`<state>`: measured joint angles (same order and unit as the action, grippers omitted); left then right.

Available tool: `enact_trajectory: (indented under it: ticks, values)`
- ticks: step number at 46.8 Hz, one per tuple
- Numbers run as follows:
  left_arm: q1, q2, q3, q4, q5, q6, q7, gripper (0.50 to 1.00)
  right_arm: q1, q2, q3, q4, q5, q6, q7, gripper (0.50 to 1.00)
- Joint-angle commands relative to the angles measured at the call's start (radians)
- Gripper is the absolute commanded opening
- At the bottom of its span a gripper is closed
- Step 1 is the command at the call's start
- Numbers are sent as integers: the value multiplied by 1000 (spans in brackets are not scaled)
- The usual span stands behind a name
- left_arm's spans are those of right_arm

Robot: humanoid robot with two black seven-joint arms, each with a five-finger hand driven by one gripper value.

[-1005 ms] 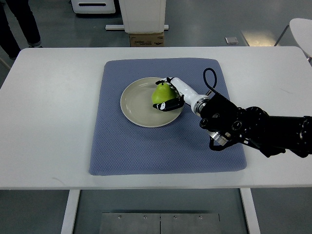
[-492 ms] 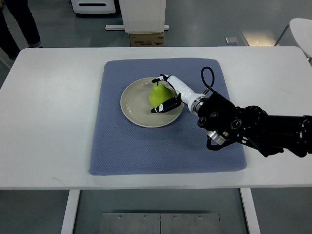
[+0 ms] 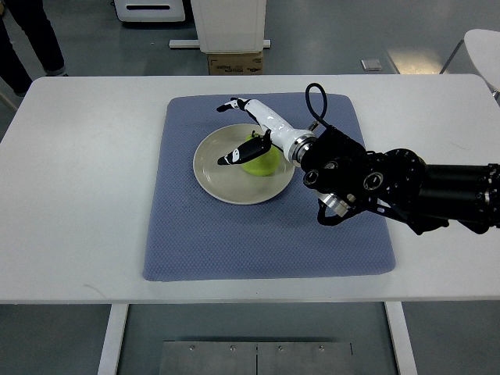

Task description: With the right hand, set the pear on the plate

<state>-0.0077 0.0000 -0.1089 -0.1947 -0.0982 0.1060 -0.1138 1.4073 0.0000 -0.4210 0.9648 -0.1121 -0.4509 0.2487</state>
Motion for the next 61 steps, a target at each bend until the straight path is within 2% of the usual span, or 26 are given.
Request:
enact_trajectory:
  ticks: [1,17,31,51,61]
  values:
    - [0,0,0,0,0,0,0,1000,12,0,22,0,0,0,0,1000]
    - [0,0,0,0,0,0,0,1000,-33,0,155,-26,6,0,-6,1000]
    - [0,0,0,0,0,0,0,1000,-208,0,474,-219,9,0,-6,1000]
    - [0,0,0,0,0,0,0,1000,-358,-103,721,-247,11,14,0,1000]
    - [0,0,0,0,0,0,0,1000,-461,-110,929,-261,12,86,0,1000]
